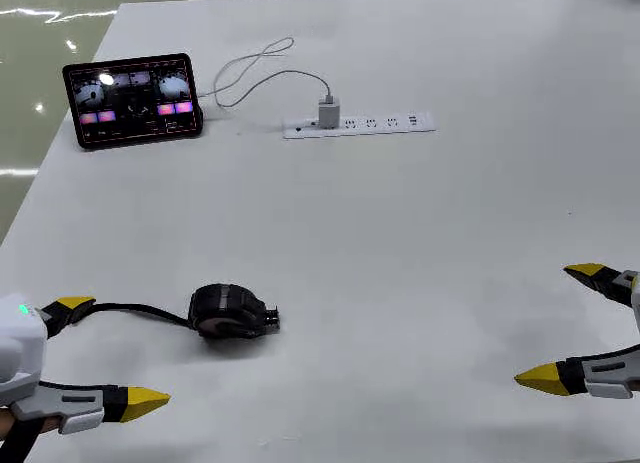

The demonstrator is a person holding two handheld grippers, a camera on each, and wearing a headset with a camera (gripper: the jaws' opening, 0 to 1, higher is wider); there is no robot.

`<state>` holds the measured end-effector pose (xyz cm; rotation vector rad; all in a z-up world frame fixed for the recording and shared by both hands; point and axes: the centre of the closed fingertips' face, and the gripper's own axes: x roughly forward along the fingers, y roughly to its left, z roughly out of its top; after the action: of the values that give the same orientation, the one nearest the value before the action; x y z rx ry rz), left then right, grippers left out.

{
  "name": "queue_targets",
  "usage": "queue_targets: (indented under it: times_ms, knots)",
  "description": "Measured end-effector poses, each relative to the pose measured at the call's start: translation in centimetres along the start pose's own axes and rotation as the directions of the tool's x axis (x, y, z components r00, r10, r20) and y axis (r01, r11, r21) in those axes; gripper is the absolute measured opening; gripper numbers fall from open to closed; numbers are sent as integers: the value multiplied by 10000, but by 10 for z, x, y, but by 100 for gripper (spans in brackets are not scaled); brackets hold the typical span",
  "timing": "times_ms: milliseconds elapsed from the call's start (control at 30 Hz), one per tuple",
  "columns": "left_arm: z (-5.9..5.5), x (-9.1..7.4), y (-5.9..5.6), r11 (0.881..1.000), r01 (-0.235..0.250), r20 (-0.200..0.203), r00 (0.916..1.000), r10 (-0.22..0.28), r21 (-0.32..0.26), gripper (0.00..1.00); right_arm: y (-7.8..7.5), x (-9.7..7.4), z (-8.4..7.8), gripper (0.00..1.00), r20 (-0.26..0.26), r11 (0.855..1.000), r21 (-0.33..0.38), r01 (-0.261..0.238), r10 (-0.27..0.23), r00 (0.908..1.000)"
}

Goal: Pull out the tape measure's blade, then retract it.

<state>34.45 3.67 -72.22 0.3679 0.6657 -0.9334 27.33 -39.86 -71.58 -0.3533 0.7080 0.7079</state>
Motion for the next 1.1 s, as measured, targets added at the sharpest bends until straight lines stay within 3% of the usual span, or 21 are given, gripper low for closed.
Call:
queue_targets:
  times_ms: [167,267,367,767,900,1100]
  knots:
    - [-1,2,4,9999,27,-550,9985,-33,-110,99,0,5,9,99,68,9996,-251,-94,96,9999]
    - [9,3,4,9998,140,-182,9997,-142,-113,99,1,8,16,99,150,9992,-366,-187,193,9997]
    - [15,5,6,9998,200,-135,9997,-201,-64,99,3,11,22,99,253,9989,-359,-292,301,9992]
    - [31,15,5,9956,699,-368,9970,-677,624,99,15,29,42,99,445,9917,-862,-958,999,9940]
    - [36,22,2,9891,1041,-632,9932,-978,1046,99,14,34,52,99,565,9911,-966,-911,968,9937]
    - [51,30,1,9777,1383,-651,9895,-1294,1582,99,18,43,67,99,718,9863,-1210,-1118,1210,9901]
